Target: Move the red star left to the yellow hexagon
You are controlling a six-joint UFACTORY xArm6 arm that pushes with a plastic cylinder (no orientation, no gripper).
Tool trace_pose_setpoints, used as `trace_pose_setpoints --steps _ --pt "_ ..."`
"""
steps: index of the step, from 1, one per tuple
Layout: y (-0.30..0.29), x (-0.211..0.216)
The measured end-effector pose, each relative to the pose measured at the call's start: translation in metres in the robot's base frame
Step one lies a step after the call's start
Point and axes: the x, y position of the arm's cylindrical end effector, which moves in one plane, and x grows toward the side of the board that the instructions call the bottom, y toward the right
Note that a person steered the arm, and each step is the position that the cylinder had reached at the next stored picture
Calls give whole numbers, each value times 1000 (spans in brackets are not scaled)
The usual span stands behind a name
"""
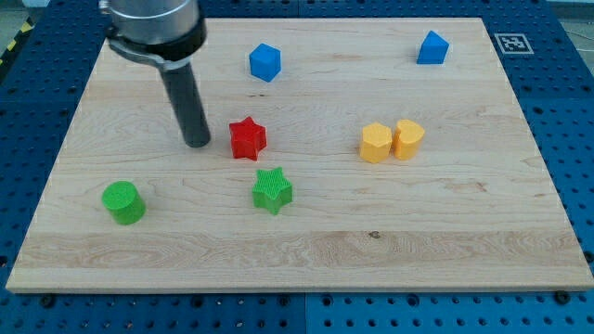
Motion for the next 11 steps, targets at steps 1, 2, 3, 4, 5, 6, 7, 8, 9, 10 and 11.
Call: trace_pose_setpoints --steps 1,2,3,4,5,6,7,8,9,10,11 --pt "18 -8" --pt "24 -8" --pt "28 -6" --pt "28 -6" --pt "44 -2" --pt "59 5" --pt "60 6" --pt "74 7" --pt "75 13" --pt "84 13" --pt "85 18"
